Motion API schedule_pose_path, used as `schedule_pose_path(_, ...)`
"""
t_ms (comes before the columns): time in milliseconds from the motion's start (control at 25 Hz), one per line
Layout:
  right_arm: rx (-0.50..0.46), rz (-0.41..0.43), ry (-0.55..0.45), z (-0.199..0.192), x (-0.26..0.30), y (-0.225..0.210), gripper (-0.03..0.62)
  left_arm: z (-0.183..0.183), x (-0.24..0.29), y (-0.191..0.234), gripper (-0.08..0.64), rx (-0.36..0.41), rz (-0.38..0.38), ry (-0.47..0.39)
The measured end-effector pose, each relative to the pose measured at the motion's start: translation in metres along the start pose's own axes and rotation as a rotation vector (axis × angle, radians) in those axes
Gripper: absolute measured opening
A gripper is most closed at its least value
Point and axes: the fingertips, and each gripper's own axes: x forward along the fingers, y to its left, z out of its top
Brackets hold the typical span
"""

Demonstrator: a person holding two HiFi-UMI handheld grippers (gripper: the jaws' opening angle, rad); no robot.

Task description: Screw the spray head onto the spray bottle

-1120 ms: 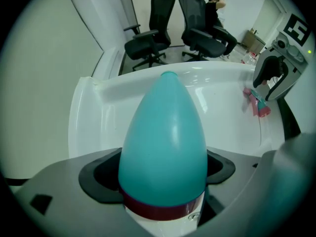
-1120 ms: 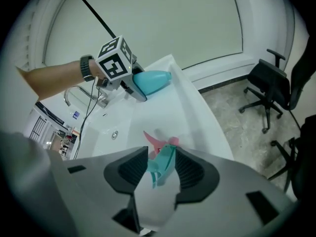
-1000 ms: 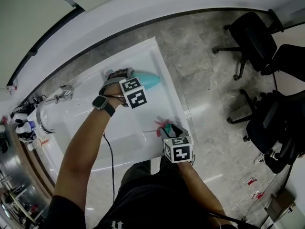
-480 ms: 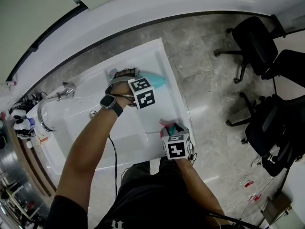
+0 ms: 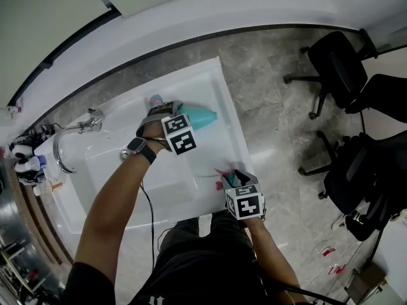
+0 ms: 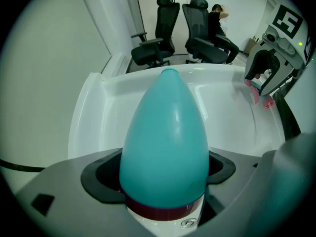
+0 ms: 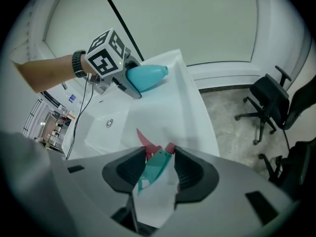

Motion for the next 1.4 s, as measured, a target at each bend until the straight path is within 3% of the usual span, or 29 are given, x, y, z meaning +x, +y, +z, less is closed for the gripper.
schedule_pose_path(200,-0.016,0.028,-0.044,0.01,-0.018,0.017,0.184,-0.003,-0.024,-0.011,0.433,-0.024,0.007,-0.035)
schedule_pose_path(520,-0.098,0.048,-0.165,0.037,-0.086,0.05,0.184,-0.004,-0.122,-0.031,0.433,-0.093,0.085,-0.161)
schedule_pose_path(920,-0.198,0.051,-0.28,0.048,-0.149,0.118,0.184,-0.04,-0.217,-0.052,0.433,-0.13,0.203,-0.225)
schedule_pose_path(1400,-0.377,0.053,-0.567,0.077,-0.302,0.214,0.185,-0.06,-0.384,-0.098,0.434,-0.202,0.408,-0.509)
